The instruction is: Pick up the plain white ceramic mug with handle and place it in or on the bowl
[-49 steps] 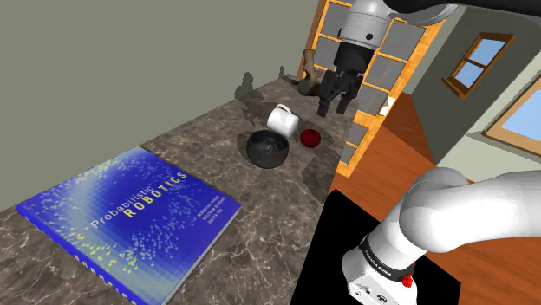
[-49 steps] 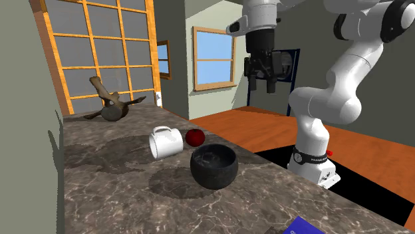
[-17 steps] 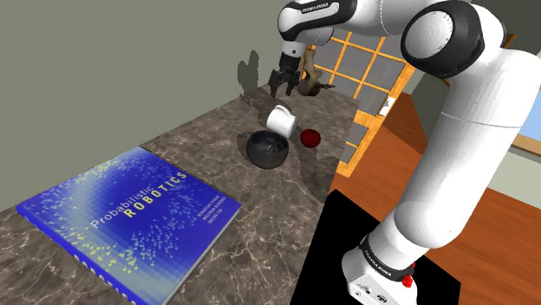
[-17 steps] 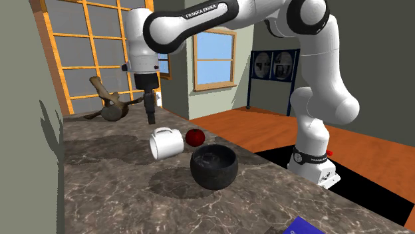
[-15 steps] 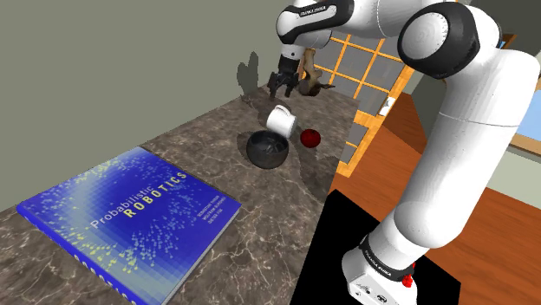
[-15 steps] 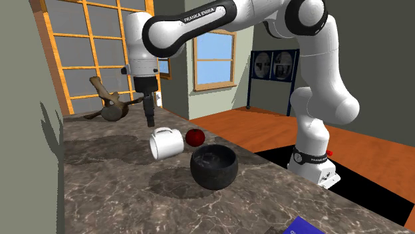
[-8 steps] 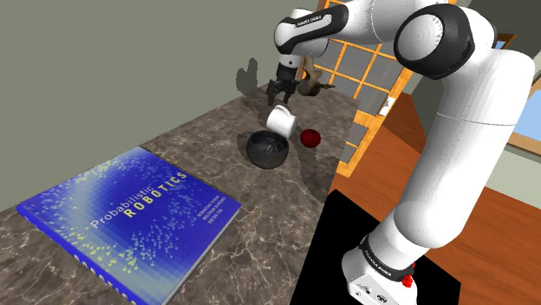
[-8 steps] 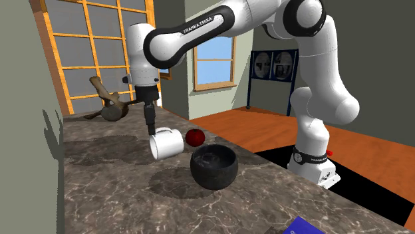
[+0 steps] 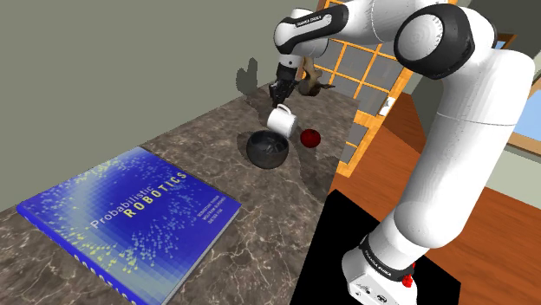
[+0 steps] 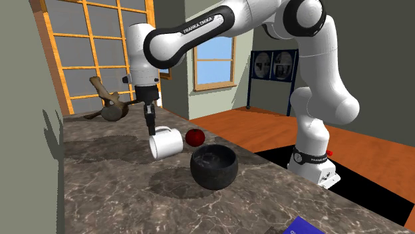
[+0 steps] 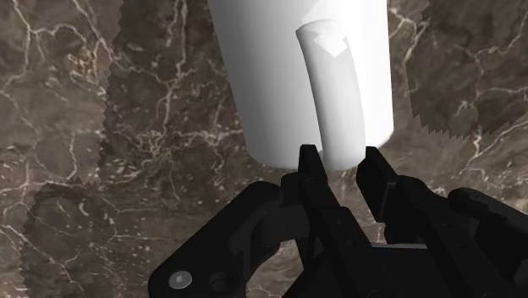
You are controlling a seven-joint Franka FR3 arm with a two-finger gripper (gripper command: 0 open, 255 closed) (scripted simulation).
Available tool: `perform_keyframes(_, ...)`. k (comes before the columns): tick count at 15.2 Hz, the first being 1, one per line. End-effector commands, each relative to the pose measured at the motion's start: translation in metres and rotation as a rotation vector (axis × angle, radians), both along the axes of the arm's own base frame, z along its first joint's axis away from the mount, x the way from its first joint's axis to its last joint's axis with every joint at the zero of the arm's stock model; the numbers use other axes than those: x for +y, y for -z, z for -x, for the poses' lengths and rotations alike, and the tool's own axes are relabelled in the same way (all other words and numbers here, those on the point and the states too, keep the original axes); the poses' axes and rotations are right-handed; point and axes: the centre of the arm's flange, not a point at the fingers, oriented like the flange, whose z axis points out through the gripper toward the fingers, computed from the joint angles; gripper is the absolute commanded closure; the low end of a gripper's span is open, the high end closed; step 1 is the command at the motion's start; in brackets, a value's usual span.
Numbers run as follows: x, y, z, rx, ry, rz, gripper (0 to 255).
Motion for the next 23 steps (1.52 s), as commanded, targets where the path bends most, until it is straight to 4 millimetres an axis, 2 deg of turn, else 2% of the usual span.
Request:
perform_keyframes(1,0.000,0.001,0.000,0.001,0.000,0.000,255)
perform_keyframes(7,0.000,0.001,0.000,0.001,0.000,0.000,255)
perform_keyframes(23,0.000,-0.084,0.000,0.001,0.000,0.000,255)
